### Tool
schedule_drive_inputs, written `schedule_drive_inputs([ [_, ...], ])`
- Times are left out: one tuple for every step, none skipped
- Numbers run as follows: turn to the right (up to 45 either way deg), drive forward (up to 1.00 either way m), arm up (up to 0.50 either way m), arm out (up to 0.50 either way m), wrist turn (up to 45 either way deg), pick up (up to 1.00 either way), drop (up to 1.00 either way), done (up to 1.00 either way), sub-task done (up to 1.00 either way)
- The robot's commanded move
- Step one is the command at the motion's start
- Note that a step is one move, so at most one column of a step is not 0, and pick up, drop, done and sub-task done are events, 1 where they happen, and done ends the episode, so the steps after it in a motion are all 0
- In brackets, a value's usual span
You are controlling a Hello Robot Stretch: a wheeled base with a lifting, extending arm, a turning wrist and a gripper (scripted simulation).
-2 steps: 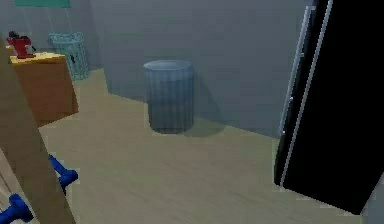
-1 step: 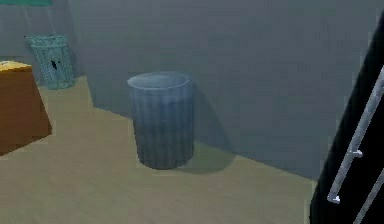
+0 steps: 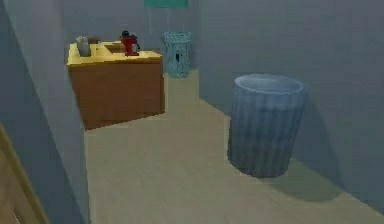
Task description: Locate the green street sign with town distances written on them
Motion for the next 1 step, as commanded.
schedule_drive_inputs([
  [0.0, 1.0, 0.0, 0.0, 0.0, 0.0, 0.0, 0.0, 0.0],
])
